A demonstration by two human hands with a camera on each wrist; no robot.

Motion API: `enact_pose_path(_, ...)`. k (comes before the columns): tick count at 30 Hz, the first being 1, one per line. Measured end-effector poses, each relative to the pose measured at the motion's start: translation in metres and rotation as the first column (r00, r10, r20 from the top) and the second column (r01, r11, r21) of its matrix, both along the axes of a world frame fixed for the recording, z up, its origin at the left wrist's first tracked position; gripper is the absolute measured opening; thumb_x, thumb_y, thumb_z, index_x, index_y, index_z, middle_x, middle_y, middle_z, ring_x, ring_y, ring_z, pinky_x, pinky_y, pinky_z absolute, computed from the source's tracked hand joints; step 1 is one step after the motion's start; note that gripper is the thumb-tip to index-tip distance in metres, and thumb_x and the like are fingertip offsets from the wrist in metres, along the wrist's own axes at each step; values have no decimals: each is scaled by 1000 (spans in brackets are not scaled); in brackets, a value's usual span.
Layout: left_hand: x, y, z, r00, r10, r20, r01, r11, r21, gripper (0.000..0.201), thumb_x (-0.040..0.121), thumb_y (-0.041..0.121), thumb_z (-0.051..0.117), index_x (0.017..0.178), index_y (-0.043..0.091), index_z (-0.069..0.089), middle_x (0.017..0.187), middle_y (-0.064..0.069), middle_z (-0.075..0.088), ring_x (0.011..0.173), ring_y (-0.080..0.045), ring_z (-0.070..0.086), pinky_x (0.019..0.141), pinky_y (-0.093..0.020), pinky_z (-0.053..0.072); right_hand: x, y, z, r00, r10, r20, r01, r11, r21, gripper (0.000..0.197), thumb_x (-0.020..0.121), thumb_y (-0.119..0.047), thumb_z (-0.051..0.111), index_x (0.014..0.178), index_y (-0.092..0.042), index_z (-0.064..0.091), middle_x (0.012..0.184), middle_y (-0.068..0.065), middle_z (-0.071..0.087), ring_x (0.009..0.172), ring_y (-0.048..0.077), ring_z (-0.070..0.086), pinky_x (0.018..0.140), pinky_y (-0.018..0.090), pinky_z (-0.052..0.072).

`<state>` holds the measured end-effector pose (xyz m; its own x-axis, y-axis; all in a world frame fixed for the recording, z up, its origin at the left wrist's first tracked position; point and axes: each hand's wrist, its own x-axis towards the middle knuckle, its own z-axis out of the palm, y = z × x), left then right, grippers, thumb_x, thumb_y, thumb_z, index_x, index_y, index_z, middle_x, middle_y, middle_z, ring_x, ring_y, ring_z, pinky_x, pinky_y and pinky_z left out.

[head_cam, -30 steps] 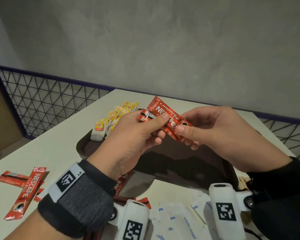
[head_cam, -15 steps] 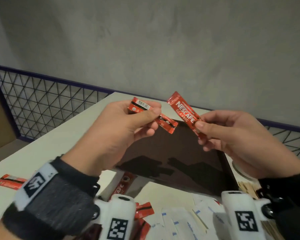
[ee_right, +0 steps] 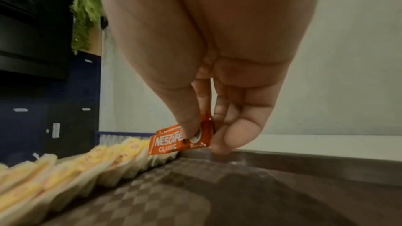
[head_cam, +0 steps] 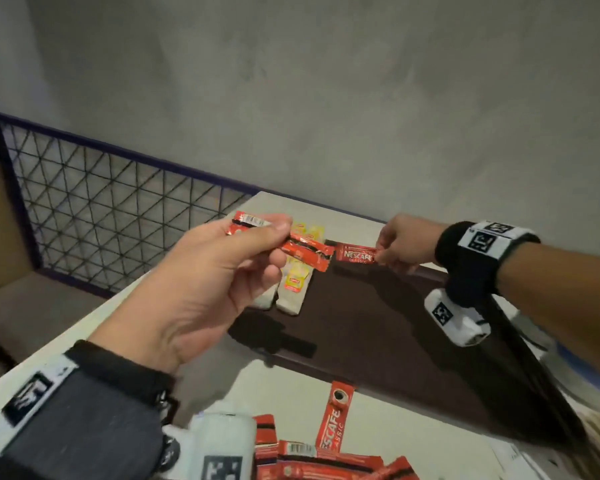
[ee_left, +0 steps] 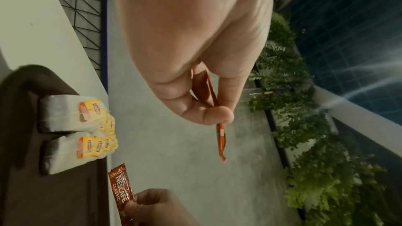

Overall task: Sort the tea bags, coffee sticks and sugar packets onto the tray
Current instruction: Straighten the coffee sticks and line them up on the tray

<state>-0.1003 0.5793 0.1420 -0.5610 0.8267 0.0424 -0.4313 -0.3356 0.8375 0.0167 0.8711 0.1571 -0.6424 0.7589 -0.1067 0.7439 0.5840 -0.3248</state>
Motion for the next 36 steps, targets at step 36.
enact_pose_path(36,-16,2,-4,997,46,64,-47,999,16,12,67,10,76,79,8,77,66,-7,66,53,-9,60,49,-15,52,-77,26,-39,924,-122,362,0,947,321,10,83,-16,77,88,-11,70,83,5,75,65,18,66,49,20,44)
